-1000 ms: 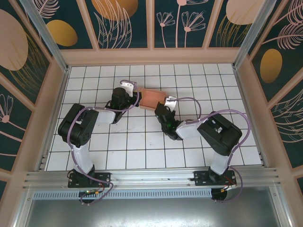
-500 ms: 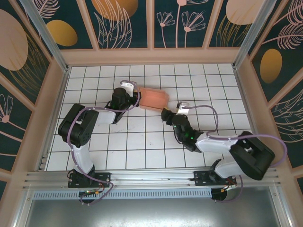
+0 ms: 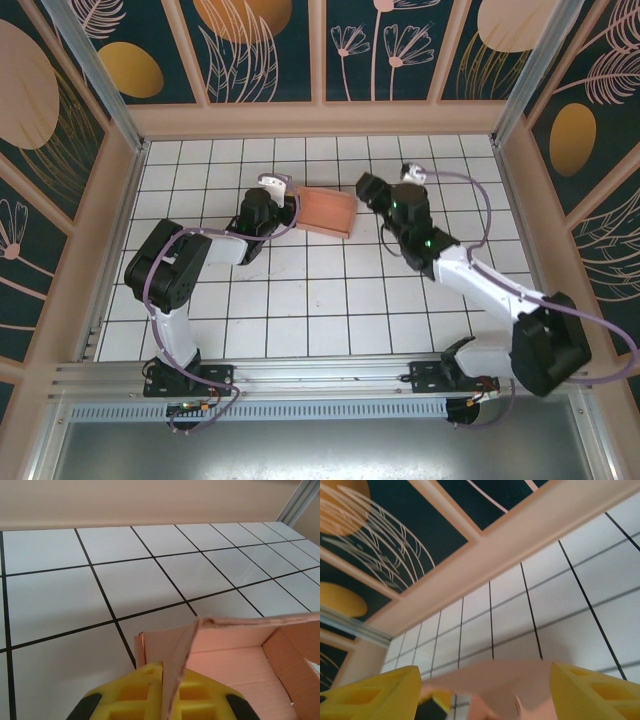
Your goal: Fold the paper box
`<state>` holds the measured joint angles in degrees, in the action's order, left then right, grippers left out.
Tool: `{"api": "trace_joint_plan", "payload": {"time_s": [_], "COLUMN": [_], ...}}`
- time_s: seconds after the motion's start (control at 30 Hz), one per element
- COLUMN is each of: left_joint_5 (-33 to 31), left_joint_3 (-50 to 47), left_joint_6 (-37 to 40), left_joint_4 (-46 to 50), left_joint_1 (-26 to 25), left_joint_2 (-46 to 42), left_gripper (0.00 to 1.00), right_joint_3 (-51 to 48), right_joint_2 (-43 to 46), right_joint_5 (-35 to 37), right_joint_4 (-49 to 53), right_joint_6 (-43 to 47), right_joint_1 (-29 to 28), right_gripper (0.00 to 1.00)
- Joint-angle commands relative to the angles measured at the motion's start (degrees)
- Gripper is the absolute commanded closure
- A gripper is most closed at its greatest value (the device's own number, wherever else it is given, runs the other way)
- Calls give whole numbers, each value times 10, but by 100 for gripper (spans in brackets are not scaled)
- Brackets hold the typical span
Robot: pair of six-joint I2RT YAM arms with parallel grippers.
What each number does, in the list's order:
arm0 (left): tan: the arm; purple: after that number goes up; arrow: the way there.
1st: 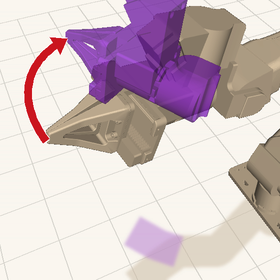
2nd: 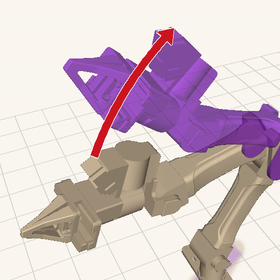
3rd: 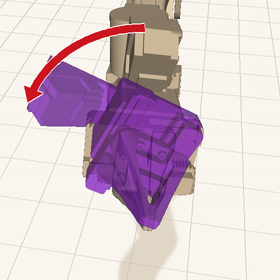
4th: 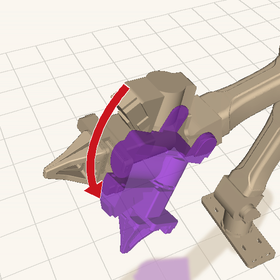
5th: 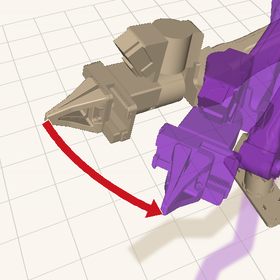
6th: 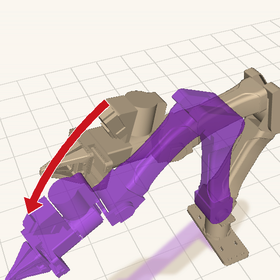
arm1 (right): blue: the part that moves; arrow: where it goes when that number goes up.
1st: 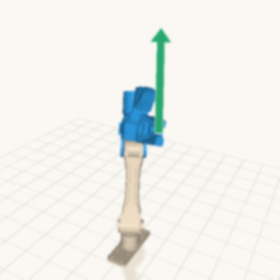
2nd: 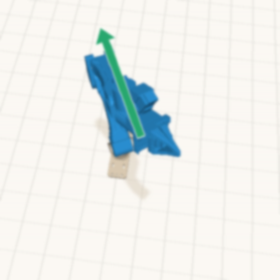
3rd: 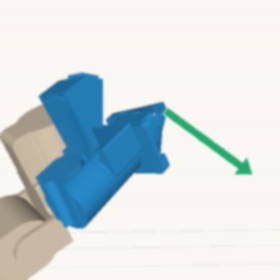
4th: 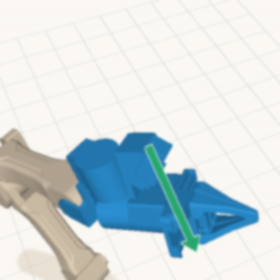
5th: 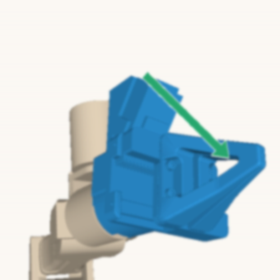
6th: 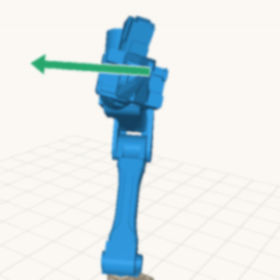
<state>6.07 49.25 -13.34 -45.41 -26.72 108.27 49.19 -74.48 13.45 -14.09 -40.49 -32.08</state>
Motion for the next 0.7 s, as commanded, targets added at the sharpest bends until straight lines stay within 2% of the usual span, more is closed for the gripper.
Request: {"api": "trace_joint_plan", "payload": {"time_s": [0.0,0.13,0.2,0.27,0.5,0.67], "left_joint_5": [-12,-14,-15,-14,-8,-8], "left_joint_3": [-14,-15,-15,-15,-13,-14], "left_joint_6": [12,13,16,17,20,21], "left_joint_4": [3,0,0,2,2,0], "left_joint_1": [-7,-10,-10,-11,-13,-14], "left_joint_2": [-1,2,3,2,3,0], "left_gripper": [100,100,100,100,100,100], "right_joint_3": [58,133,158,177,187,183], "right_joint_2": [-56,-130,-158,-184,-237,-260], "right_joint_5": [-48,-85,-107,-123,-238,-285], "right_joint_4": [87,138,154,167,154,138], "right_joint_6": [-15,-6,0,-3,-53,-70], "right_joint_1": [26,43,46,49,73,78], "right_gripper": [32,32,39,40,39,47]}}
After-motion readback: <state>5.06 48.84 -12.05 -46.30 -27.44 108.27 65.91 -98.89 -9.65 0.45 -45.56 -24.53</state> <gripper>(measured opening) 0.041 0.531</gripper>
